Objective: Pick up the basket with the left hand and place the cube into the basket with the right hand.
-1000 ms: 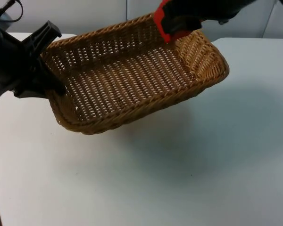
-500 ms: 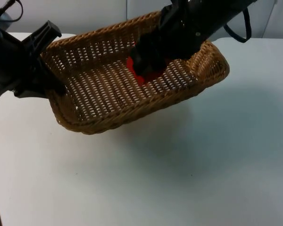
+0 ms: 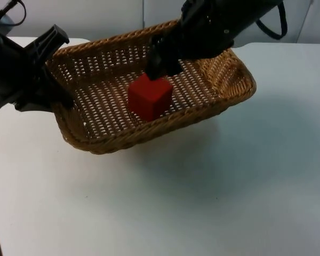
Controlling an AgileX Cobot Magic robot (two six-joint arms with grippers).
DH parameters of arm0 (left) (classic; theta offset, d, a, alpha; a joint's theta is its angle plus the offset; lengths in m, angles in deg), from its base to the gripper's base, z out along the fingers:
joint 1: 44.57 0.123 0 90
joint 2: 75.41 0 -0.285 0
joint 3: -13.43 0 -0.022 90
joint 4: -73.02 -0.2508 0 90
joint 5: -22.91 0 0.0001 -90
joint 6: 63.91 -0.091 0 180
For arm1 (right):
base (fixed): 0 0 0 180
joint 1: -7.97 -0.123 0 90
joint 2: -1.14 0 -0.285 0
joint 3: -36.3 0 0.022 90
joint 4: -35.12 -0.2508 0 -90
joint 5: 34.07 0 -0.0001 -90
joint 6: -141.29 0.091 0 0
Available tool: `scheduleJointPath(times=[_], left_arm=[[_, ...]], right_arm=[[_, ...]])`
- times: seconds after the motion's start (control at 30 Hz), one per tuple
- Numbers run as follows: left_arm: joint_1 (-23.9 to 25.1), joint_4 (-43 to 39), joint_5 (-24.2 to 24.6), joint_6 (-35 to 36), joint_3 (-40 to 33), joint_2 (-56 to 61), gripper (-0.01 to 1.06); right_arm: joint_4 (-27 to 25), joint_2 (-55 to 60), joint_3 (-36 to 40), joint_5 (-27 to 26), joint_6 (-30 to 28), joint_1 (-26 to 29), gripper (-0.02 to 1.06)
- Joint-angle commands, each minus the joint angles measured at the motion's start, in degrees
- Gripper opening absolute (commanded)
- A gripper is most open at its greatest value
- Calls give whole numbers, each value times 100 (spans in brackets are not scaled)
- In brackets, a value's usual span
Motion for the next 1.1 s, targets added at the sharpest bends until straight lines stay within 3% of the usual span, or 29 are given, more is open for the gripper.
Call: scheduleJointPath(times=[0.0,0.03,0.07,0.1,0.17,0.2,0.23,0.3,0.33,0.53,0.77,1.07], left_arm=[[-3,198,108,7,36,87,0],[-3,198,108,7,36,87,0],[-3,198,108,7,36,87,0],[-3,198,108,7,36,87,0],[-3,198,108,7,36,87,0],[-3,198,108,7,36,87,0],[-3,198,108,7,36,87,0],[-3,198,108,7,36,87,0],[-3,198,108,7,36,87,0],[-3,198,108,7,36,87,0],[-3,222,108,7,36,87,0],[-39,221,-67,-48,36,58,0]], right_arm=[[458,-346,-29,-149,681,116,29],[458,-346,-29,-149,681,116,29],[847,-451,-18,-149,1089,205,11],[1232,-566,-9,-106,1684,320,0],[2382,-775,2,205,2661,559,0],[2382,-775,2,205,2661,559,0],[2996,-982,2,484,3146,827,0],[3327,-1276,2,780,3271,1272,0],[3327,-1276,2,780,3271,1272,0],[2913,-2070,2,782,3299,2685,0],[2890,-2170,2,830,2951,2841,0],[2154,-2170,2,851,2260,2827,0]])
